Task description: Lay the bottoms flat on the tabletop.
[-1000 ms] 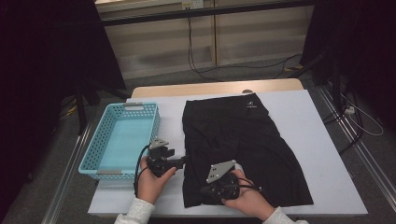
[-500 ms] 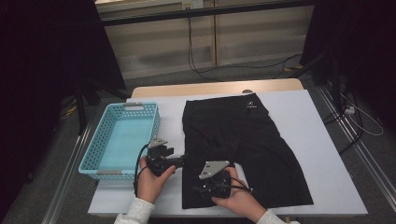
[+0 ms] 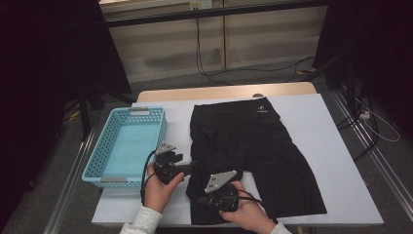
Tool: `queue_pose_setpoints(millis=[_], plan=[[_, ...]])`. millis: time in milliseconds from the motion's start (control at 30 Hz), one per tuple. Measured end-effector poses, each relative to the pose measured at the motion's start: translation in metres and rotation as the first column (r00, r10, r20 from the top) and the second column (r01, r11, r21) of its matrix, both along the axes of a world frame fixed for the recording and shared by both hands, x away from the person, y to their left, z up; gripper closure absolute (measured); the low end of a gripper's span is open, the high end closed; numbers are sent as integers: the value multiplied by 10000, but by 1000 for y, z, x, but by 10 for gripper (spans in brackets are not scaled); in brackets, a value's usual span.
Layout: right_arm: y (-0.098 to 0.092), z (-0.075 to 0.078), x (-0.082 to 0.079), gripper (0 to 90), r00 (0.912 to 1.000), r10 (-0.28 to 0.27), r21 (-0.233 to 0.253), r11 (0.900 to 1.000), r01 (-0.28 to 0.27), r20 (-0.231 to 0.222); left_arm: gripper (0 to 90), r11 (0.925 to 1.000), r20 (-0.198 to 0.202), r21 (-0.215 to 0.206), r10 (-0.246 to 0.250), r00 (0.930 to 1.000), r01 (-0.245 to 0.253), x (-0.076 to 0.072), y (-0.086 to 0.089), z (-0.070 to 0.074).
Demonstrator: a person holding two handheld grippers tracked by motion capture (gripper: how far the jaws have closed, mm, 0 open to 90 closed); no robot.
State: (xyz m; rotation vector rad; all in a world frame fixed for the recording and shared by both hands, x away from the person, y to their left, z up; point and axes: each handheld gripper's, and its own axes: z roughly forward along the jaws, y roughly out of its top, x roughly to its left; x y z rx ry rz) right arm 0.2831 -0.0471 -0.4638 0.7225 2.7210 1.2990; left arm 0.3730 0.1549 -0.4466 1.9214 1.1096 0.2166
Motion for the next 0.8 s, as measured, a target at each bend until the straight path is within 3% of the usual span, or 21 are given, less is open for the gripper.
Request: queue_pose_setpoints(millis=[133, 233, 367, 467, 533, 633, 667, 800], plan=[[-6, 1, 1, 869, 10000, 13, -94, 10000, -12, 89, 251, 10000, 11, 43, 43, 10000, -43, 0, -1, 0], [-13, 5, 3, 684, 9987, -331, -4, 9995, 332, 399, 253, 9999, 61, 70, 154, 9999, -155, 1, 0, 1], [-12, 4, 4, 560, 9978, -391, 39, 9992, 389, 540, 300, 9985, 99, 482, 270, 9996, -275, 0, -2, 1], [-3, -1, 0, 507, 9976, -124, -226, 9996, 140, 677, 317, 9985, 33, 440, 321, 9995, -322, 0, -3, 0], [0, -2, -1, 557, 9945, -23, -473, 9989, 73, 1045, 320, 9981, 60, 482, 370, 9993, -373, 0, -4, 1], [0, -2, 3, 820, 9939, -54, -377, 9992, 96, 1098, 317, 9981, 151, 498, 355, 9993, -362, -1, -4, 2], [-1, -2, 4, 862, 9947, -142, -320, 9993, 175, 1018, 309, 9982, 156, 493, 340, 9993, -347, -2, -4, 3], [-3, -1, 2, 890, 9971, -46, -197, 9998, 61, 756, 298, 9992, 271, 312, 226, 9994, -234, -1, -4, 4]])
